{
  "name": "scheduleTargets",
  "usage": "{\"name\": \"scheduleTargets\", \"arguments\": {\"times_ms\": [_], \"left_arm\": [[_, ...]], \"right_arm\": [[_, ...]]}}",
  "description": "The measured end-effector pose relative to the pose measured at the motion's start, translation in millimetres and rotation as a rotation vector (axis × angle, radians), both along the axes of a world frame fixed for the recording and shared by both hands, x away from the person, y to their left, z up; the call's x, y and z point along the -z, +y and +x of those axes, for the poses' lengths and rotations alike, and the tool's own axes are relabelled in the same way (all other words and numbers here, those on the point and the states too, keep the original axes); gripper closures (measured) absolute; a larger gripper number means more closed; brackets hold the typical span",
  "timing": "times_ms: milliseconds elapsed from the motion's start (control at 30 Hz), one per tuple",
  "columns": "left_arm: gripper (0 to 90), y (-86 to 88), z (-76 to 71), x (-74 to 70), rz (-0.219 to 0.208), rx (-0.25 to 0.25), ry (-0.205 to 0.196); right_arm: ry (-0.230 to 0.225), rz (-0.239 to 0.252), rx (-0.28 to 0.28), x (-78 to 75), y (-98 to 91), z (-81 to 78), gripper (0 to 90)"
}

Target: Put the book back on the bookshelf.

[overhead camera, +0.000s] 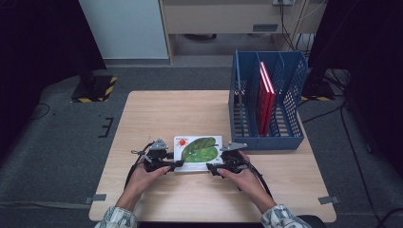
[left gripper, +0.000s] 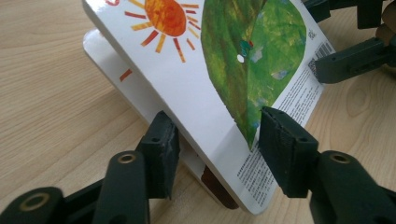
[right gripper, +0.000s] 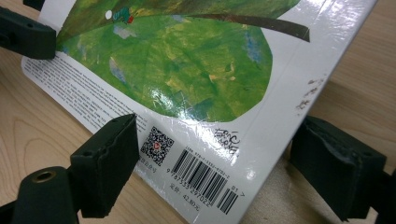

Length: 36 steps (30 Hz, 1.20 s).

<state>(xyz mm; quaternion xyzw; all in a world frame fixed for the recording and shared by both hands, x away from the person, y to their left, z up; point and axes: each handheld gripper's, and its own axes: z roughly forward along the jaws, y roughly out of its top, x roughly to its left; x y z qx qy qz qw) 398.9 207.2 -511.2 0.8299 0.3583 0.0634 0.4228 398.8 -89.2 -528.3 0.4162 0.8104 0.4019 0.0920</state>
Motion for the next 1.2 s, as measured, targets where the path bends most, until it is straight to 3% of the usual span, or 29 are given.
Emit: {"name": "scheduleTargets", "arguments": {"times_ms": [200, 267, 367, 567, 700, 867, 1200], "left_arm": [[54.8, 3.8, -5.6, -2.7, 0.016, -0.010, -0.028], [60.6, 6.2, -7.4, -2.0, 0.075, -0.037, -0.050], [63.5, 12.2, -6.8, -0.1, 0.038, -0.055, -0.030], [63.9, 14.6, -5.5, 1.2, 0.022, -0.048, -0.024], [64.0, 14.4, -5.5, -0.3, 0.038, -0.054, -0.044], [64.9, 19.8, -1.7, -1.8, 0.042, -0.109, -0.076], [65.0, 23.3, -3.3, -4.9, 0.062, -0.114, -0.087]], "right_arm": [[-0.040, -0.027, 0.004, -5.2, -0.4, -5.5, 23.1], [-0.053, -0.036, 0.011, -7.6, -1.4, -7.6, 28.2], [-0.069, -0.035, 0.016, -8.9, 0.3, -9.0, 29.1], [-0.063, -0.036, 0.013, -7.4, 1.4, -8.3, 29.2], [-0.080, -0.045, 0.017, -8.1, 3.2, -9.9, 29.2], [-0.128, -0.064, 0.010, -9.7, 10.3, -10.4, 33.9], [-0.176, -0.047, -0.022, -17.4, 9.8, -14.9, 41.9]]}}
